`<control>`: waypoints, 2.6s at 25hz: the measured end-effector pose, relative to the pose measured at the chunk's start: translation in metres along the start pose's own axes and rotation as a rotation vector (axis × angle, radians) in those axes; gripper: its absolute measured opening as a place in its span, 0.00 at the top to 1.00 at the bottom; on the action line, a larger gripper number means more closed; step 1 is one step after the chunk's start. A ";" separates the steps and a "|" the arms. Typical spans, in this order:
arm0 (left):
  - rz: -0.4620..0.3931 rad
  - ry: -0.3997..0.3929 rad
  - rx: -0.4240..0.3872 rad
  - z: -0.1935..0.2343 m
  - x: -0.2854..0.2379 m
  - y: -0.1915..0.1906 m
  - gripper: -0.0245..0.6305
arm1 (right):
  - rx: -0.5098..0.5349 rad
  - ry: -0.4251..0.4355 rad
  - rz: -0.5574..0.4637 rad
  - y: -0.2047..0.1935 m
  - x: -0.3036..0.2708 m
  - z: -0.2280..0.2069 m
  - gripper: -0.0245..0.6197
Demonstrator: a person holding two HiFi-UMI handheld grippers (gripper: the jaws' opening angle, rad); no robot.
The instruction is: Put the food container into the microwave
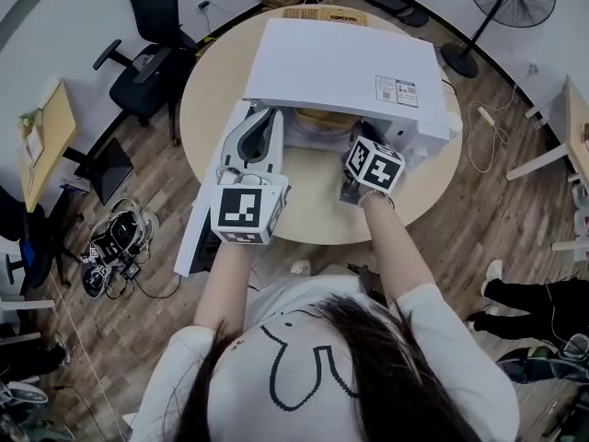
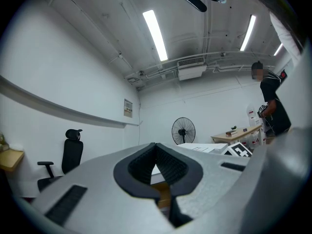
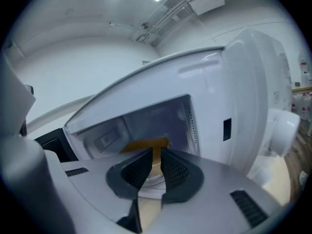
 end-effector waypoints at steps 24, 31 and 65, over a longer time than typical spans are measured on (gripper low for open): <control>0.018 0.067 -0.078 -0.013 0.013 0.013 0.95 | 0.290 0.366 -0.064 0.074 0.092 0.019 0.72; 0.011 0.060 -0.120 -0.014 0.007 0.020 0.95 | 0.326 0.392 -0.222 0.106 0.123 0.013 0.76; -0.079 -0.008 -0.182 -0.008 -0.008 0.045 0.95 | 0.487 0.364 -0.448 0.160 0.158 0.018 0.92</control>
Point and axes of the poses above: the fingertips, and each gripper's own axes: x backward along the fingers, z to its left, y out of its top, the point moved 9 cm from there along x, backward along the fingers, and after that the axes turned 12 degrees about -z, right-handed, at the moved point
